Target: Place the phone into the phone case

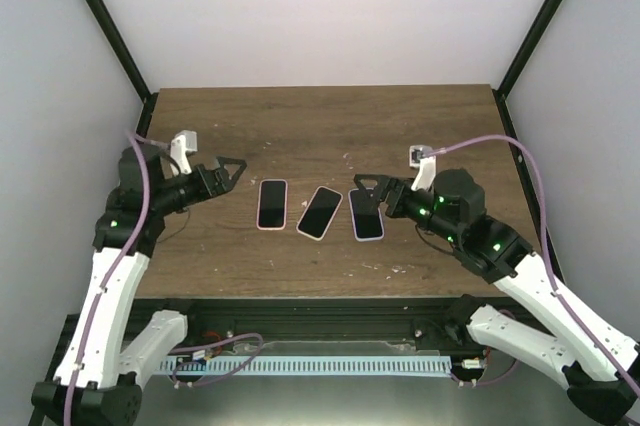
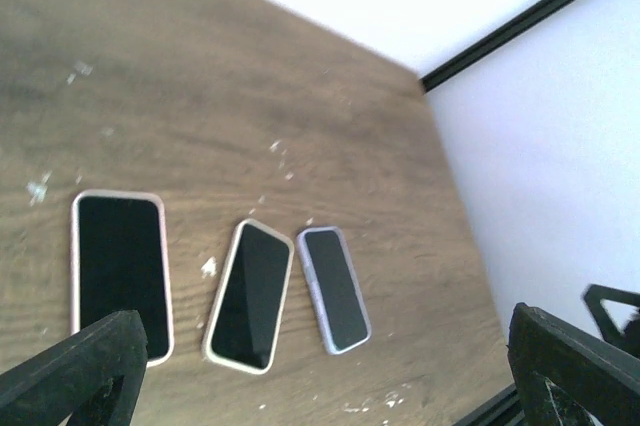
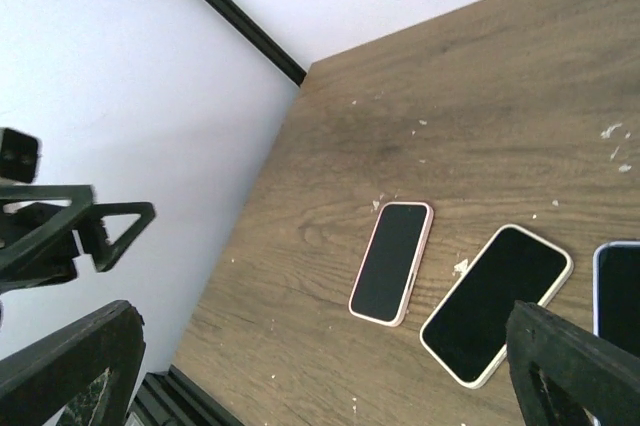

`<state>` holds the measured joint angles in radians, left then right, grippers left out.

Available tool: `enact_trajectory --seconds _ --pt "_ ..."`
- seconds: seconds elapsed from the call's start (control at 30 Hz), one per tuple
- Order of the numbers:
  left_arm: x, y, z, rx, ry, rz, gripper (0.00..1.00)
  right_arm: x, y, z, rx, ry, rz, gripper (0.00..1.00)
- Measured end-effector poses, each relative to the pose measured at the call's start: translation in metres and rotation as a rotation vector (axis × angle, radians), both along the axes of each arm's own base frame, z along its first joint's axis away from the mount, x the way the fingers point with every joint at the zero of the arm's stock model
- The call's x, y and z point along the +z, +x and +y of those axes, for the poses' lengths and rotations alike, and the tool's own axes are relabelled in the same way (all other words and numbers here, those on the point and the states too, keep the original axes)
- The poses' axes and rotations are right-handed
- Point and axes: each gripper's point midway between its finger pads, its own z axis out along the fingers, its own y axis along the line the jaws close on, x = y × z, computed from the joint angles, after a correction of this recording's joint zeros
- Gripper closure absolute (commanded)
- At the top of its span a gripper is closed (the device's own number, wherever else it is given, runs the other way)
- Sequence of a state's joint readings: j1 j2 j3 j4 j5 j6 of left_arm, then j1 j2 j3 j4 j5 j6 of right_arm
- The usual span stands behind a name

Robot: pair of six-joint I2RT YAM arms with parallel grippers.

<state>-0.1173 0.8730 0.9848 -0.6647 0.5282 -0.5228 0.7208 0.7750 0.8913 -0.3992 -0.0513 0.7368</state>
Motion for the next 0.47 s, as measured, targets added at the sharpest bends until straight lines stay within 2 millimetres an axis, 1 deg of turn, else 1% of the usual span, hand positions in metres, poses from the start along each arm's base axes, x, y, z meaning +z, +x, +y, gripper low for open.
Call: enact_trajectory --seconds 0.07,0.13,0.23,0.37,0.47 --pt "0.026 -0.008 -0.001 -0.012 -0.013 -0.079 0.00 0.008 -0.001 -0.003 -0.007 0.002 -0.013 0.00" --pt "0.046 -0.016 -0.002 -0.025 -0.026 -0.141 0.00 0.015 -0.001 -0.005 -0.015 -0.002 -0.025 0.00" --pt "0.070 -0.026 -0.004 -0.042 -0.043 -0.222 0.00 0.022 -0.001 -0.008 -0.024 -0.008 -0.033 0.00" --pt "0.088 -0.042 -0.006 -0.069 -0.071 -0.296 0.00 0.022 -0.002 -0.010 -0.030 -0.018 -0.027 0.00" --pt "0.091 -0.050 -0.007 -0.077 -0.084 -0.330 0.00 0.019 -0.002 -0.011 -0.035 -0.027 -0.018 0.00"
